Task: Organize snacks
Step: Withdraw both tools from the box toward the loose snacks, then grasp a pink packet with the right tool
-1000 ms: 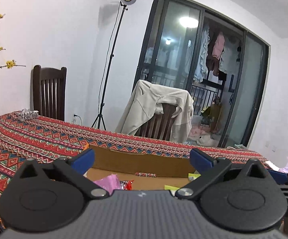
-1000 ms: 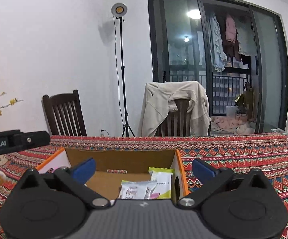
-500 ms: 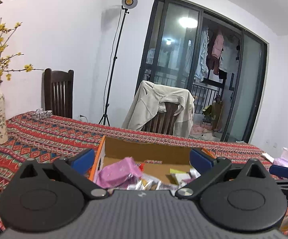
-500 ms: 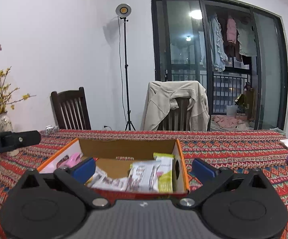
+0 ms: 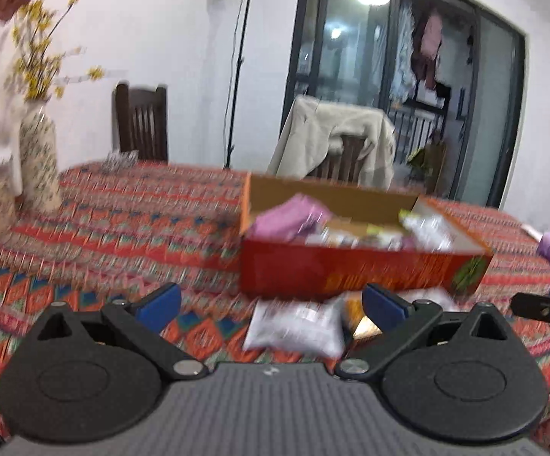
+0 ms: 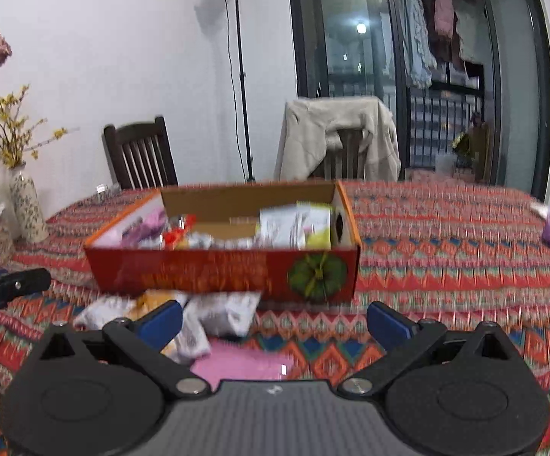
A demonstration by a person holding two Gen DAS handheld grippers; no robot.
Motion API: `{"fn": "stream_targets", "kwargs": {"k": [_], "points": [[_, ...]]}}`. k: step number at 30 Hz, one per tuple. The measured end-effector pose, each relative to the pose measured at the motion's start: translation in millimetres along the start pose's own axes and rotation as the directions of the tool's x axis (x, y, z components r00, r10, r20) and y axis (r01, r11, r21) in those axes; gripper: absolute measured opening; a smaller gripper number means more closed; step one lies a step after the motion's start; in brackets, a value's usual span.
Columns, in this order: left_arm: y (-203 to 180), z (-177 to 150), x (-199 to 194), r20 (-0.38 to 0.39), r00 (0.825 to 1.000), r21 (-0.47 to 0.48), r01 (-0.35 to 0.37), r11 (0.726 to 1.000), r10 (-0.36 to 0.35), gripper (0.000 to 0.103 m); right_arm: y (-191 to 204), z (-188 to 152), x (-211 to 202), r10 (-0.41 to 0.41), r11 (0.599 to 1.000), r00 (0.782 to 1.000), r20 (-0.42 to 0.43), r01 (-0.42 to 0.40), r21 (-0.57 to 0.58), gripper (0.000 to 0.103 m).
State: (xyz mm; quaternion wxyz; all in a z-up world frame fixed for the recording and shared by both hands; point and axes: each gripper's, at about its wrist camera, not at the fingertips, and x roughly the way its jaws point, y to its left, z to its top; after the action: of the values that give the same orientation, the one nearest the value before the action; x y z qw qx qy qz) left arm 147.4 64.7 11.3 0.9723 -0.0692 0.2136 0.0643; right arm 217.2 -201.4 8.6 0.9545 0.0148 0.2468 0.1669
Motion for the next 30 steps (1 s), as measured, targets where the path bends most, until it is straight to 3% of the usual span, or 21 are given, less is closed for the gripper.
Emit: {"fn": "stream_targets", "kwargs": {"k": [6,19,20,22,27,30], "points": [[14,-22,5,-0.053,0.999,-0.001,-0.005,1.000,0.005,0.103,2,-22,8,-0.003,1.000,0.994,-0.108,0.004,0.015,0.103],[24,-28,9,-0.039,0.999,-0.056,0.026,0.998,-0.028,0.103,29,-30,43,-0.036,0.999,0.978,-0.208,0.039,0.008,0.102],[24,-28,9,-0.034,0.999,-0.059,0.027,0.998,-0.029,0.103,31,-31,46,-0.040,0.999,0.976,-0.216,0.041,0.000,0.100],[24,-28,7,-0.028,0.999,-0.061,0.028,0.998,-0.030,0.103,33,-33,47,-0.048,0.999,0.972,-0.228,0.045,-0.021,0.085],[24,-28,8,-0.030,0.999,-0.060,0.032,0.998,-0.034,0.103,28,-33,45,-0.076,0.997,0.971,-0.226,0.067,-0.046,0.060],[25,-28,8,-0.025,0.999,-0.063,0.034,0.997,-0.036,0.103,25,-33,43,-0.068,0.997,0.974,-0.217,0.058,-0.055,0.060]]}}
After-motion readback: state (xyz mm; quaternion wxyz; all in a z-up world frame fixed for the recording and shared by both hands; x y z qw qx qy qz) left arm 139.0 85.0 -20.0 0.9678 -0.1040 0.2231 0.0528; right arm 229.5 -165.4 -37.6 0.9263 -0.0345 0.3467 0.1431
